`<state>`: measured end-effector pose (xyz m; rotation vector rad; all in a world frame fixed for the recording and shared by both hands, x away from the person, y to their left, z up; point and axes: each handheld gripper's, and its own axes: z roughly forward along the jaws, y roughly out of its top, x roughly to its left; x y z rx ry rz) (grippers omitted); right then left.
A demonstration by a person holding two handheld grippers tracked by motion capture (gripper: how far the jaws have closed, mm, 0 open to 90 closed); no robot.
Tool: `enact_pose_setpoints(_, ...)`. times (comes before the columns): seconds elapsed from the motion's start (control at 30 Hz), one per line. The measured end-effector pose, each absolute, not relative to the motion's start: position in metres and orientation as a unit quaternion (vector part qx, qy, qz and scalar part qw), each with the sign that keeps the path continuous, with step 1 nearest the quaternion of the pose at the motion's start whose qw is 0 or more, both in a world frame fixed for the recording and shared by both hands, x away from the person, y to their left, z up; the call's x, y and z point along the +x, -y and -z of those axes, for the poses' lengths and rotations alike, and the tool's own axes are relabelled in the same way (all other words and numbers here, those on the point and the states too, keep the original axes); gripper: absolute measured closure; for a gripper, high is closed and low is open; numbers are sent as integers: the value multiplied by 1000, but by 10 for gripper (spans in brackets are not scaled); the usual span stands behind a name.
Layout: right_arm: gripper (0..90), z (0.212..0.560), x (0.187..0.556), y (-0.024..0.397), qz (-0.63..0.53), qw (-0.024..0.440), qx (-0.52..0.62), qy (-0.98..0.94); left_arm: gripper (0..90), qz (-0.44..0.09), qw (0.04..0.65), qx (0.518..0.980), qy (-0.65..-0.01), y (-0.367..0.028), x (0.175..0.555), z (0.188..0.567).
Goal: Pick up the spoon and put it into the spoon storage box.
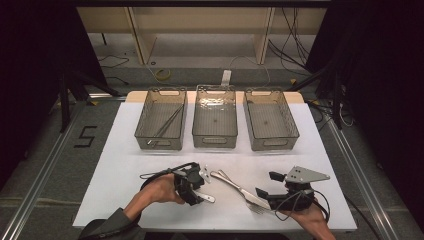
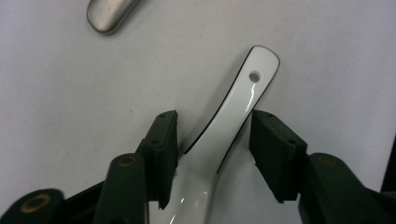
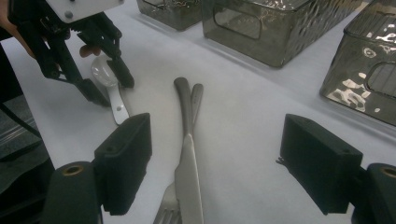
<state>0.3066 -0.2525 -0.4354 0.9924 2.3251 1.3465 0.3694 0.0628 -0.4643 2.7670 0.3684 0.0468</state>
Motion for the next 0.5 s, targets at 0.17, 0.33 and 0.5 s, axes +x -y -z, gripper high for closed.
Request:
enact_pose_setpoints(0.17,260,436,307,252,-466,138,343,-804,557,-18,169,977,-132,-62,370,463)
enact_pose_setpoints(0.33,261,436,306,252,-465,139,343,-804,686,-17,168,975,-143,-64,373,462)
enact_pose_setpoints(0.5,261,436,306,252,-465,139,343,-804,736,-11,169,973,-154,-65,375,462)
